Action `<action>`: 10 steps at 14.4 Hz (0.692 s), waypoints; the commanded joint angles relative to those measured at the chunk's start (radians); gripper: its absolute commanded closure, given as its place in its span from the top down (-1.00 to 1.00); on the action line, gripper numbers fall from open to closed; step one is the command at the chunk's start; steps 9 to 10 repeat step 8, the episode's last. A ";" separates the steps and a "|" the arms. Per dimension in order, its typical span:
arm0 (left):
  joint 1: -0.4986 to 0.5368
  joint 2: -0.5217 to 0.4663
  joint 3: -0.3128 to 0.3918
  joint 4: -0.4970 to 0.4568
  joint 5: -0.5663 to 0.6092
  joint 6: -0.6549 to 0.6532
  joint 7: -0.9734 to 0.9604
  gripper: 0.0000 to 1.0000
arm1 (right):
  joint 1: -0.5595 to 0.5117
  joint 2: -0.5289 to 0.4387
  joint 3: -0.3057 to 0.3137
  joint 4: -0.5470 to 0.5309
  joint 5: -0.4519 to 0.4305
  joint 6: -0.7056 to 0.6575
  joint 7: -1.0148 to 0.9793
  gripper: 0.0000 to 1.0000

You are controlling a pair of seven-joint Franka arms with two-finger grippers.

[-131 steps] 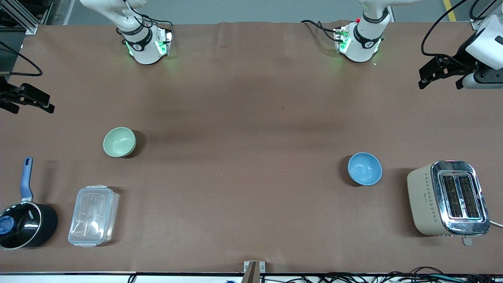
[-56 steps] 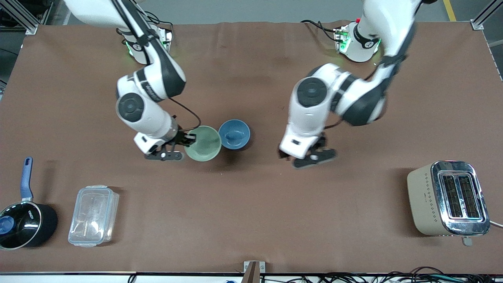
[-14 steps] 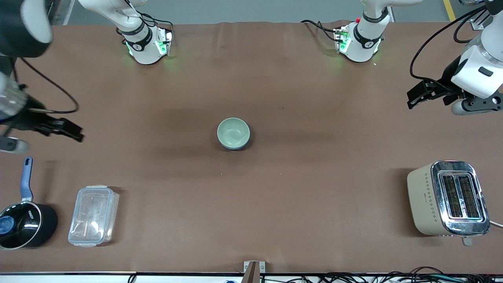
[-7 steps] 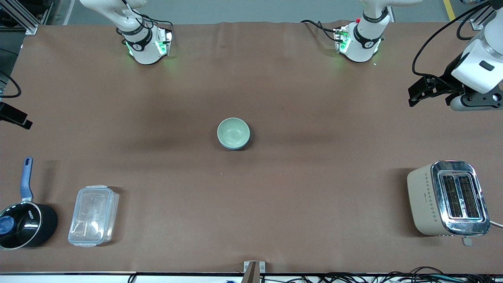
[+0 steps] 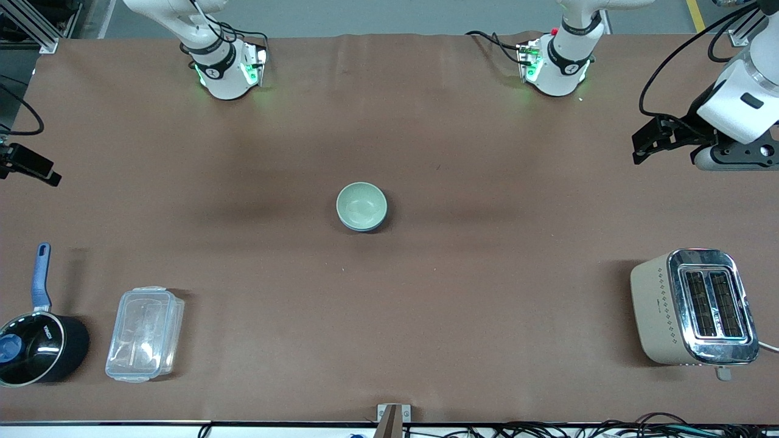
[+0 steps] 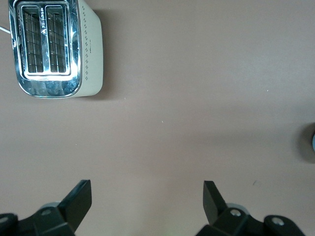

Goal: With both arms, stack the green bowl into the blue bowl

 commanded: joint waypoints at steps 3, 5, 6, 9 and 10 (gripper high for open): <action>0.006 -0.005 0.006 0.024 -0.015 -0.022 0.022 1.00 | -0.002 -0.030 0.010 -0.013 0.018 -0.007 0.009 1.00; 0.006 -0.003 0.009 0.024 -0.014 -0.022 0.025 1.00 | 0.008 -0.030 0.023 -0.013 0.018 -0.018 0.015 1.00; 0.004 -0.003 0.009 0.023 -0.015 -0.022 0.024 1.00 | 0.006 -0.030 0.046 -0.013 0.018 -0.019 0.037 1.00; 0.004 -0.003 0.009 0.023 -0.017 -0.027 0.024 1.00 | 0.006 -0.030 0.071 -0.013 0.016 -0.021 0.069 1.00; 0.004 -0.003 0.009 0.023 -0.017 -0.027 0.024 1.00 | 0.006 -0.030 0.071 -0.013 0.016 -0.021 0.069 1.00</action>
